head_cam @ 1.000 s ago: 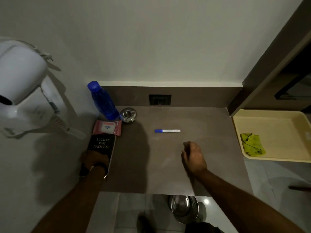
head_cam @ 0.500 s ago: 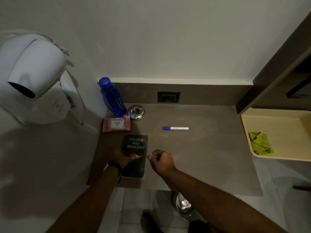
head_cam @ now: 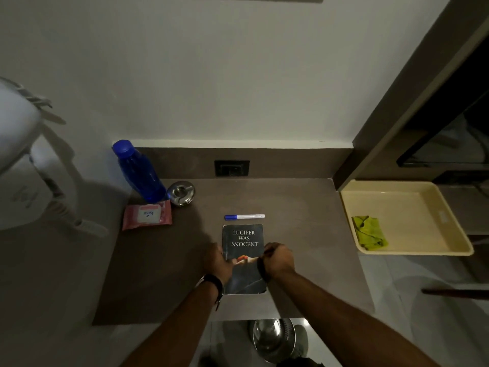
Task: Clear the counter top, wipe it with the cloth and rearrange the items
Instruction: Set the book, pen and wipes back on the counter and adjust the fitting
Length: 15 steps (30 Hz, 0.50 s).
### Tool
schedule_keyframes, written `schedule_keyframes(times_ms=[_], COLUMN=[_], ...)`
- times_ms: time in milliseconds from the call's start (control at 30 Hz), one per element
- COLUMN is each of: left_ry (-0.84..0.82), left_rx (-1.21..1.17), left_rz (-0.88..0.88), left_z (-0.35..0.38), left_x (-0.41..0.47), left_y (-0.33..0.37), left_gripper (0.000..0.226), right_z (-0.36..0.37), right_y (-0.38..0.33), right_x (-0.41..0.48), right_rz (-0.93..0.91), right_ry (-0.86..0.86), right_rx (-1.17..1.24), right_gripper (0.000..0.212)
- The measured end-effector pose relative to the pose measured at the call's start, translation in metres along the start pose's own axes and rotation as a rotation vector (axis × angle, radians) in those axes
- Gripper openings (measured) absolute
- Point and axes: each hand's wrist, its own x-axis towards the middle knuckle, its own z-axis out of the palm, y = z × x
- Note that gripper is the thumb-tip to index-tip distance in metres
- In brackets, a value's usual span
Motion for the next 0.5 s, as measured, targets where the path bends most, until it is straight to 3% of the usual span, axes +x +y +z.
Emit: schedule_keyframes(times_ms=[233,500], left_ry=[-0.045,-0.064], left_rx=[0.164,0.096], left_rz=[0.064,0.117], left_z=[-0.007,-0.020], left_x=[0.011,0.009], left_y=[0.008,0.006], left_gripper=[0.045,0.028], right_z=[-0.002,0.005], right_y=[0.001,0.009], right_x=[0.007,0.013], right_rz=[0.054,0.047], right_ry=[0.025,0.077], right_rx=[0.079,0.143], right_gripper=[0.018,0.018])
